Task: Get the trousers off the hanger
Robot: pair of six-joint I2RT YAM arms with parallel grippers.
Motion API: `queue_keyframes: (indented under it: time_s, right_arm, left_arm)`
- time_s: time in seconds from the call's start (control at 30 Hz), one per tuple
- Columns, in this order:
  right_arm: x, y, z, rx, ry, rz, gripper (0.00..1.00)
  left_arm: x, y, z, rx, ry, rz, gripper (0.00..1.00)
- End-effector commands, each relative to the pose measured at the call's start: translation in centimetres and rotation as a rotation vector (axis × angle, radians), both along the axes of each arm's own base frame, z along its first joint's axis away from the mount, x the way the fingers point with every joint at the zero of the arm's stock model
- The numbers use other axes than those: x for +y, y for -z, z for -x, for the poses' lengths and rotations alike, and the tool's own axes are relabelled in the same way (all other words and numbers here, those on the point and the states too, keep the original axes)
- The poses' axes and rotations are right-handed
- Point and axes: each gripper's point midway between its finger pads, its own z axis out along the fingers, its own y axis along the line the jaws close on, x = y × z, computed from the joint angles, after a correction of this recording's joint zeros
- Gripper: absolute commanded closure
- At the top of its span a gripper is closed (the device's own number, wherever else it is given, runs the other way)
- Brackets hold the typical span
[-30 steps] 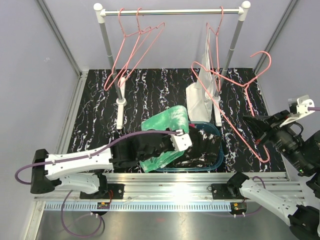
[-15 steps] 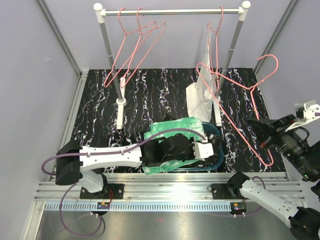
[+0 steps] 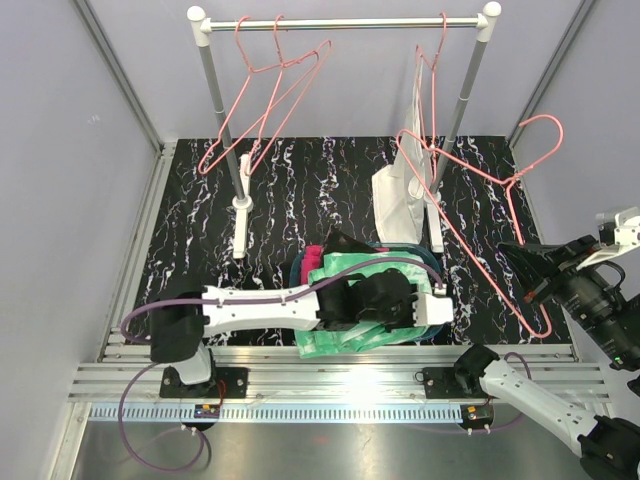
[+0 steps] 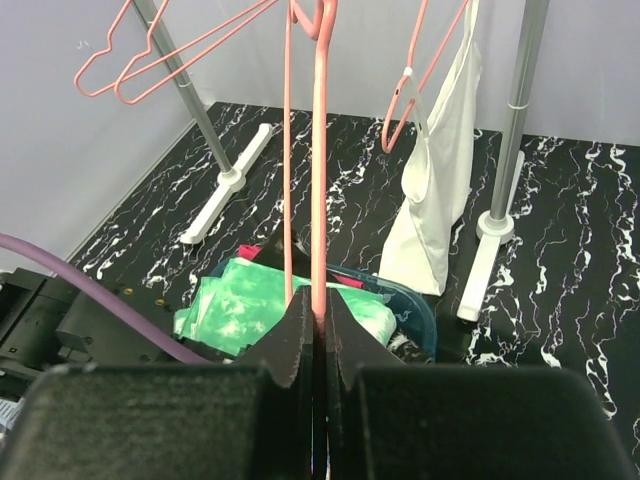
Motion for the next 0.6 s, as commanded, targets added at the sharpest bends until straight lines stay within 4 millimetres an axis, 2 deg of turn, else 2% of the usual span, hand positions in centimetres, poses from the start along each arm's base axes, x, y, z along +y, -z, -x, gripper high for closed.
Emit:
queue_keyframes:
  time_s: [0.0,0.03,0.07,0.17,0.2,0.23,0.3,0.33,0.43,0.47,0.5,0.57]
  right_arm:
    - [-0.5,-0.3,0.1,-0.007,0.018,-0.019,1.00]
    - [-0.5,-0.3,0.2,-0.008,0.018,-0.024,1.00]
    - [-0.6,-0.1,0.2,-0.004,0.018,-0.020,1.00]
    - [-0.6,0.0,0.2,0.000,0.023,-0.020,1.00]
    - [-0.6,0.0,0.3,0.001,0.020,-0.019,1.00]
    - [-0.5,0.0,0.2,0.002,0.017,-0.019,1.00]
    - [-0.5,0.0,0.3,0.004,0.016,-0.021,1.00]
    - [-0.5,0.0,0.3,0.006,0.017,-0.023,1.00]
    - [-0.8,-0.5,0.4,-0.003,0.025,-0.025,1.00]
    - [-1.1,-0.9,0.5,-0.012,0.032,-0.028,1.00]
    - [-1.3,-1.0,0.5,-0.010,0.043,-0.024,1.00]
    - [-1.9,-1.6,0.5,-0.020,0.067,-0.018,1.00]
  left_arm:
    - [-3.7,-4.0,1.8,0.038,0.119,0.105,1.00]
    - [-3.8,-3.6,1.7,0.055,0.120,0.084,1.00]
    - [-3.5,-2.9,1.7,0.074,0.115,0.042,0.85]
    - [-3.3,-3.2,1.6,0.080,0.106,0.033,0.59]
    - [-3.1,-3.3,1.7,0.086,0.099,0.037,0.44]
    - [-2.6,-4.7,1.5,0.072,0.085,0.062,0.36]
    - [-1.9,-5.7,1.3,0.064,0.069,0.074,0.24]
    - [-1.2,-7.4,1.3,0.054,0.064,0.105,0.21]
    - [0.3,-9.4,1.2,0.051,0.037,0.129,0.11]
    - [1.3,-10.9,1.3,0.045,0.025,0.161,0.07]
    - [1.8,-11.5,1.3,0.062,0.001,0.177,0.04]
    - [3.2,-12.7,0.9,0.078,-0.060,0.221,0.01]
